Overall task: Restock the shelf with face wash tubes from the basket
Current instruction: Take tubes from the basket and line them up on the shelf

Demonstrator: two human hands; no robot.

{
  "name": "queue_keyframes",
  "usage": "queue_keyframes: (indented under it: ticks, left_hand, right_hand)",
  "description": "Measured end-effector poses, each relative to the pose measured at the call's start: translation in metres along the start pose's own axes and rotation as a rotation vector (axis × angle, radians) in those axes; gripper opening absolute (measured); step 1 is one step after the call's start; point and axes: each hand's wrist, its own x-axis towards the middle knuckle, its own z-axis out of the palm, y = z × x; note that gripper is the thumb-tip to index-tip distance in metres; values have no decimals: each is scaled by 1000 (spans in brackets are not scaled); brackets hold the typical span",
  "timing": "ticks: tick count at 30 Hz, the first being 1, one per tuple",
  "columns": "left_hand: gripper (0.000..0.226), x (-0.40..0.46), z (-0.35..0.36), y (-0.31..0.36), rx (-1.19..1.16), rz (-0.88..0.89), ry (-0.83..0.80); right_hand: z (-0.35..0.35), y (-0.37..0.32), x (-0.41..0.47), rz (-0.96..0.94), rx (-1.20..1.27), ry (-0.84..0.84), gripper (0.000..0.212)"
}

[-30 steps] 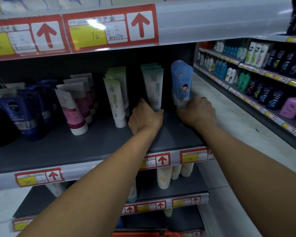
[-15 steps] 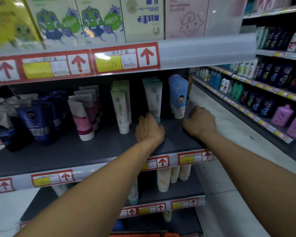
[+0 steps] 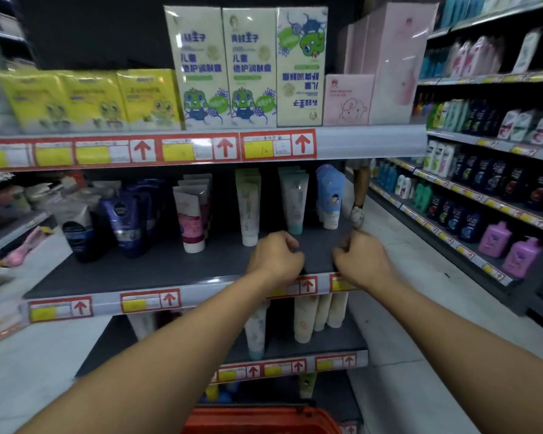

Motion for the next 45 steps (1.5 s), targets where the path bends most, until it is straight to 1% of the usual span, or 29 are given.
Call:
queue_keyframes:
  ticks: [3,9,15,18,21,25,29,32,39,41,45]
  left_hand:
    - [9,-19,-22,-10,5,-15,22]
    - [6,-53,-64,-36,84,-42,53]
    - [7,-83,-100,-77,100,-67,95]
    - [3,-95,-108,-100,107,-94,94]
    - [6,-108,-110,-123,114,-116,79]
    - [20,-125,-95,-160,116,-166,22]
    - [18,-141,-67,-199,110,-244,-82]
    - [15,-150,-45,-226,119,-307,-123]
    - [22,-167,12,-283,184,-378,-240]
    - [21,-172,29,-296,191,-422,-268]
    - [20,-182,63,-329,173,-530,-374]
  right_hand:
    - [0,-14,-19,-7,-18,23,15]
    - [3,-54,-51,-47,-64,67,17]
    - [27,-93,-84,-114,-67,32,17]
    - [44,-110,-102,-158,-85,20,15]
    - [64,-120,-122,-203,-86,0,16]
    - [96,-122,-149,-230,-102,-67,15]
    - [131,-104,-177,-246,-157,-186,14]
    - [157,-82,-196,-231,-167,-256,17]
    - [213,-29,-234,-71,-165,-484,19]
    - [229,-14,-244,-13,-174,-542,23]
    - [262,13,-262,125,-194,-671,30]
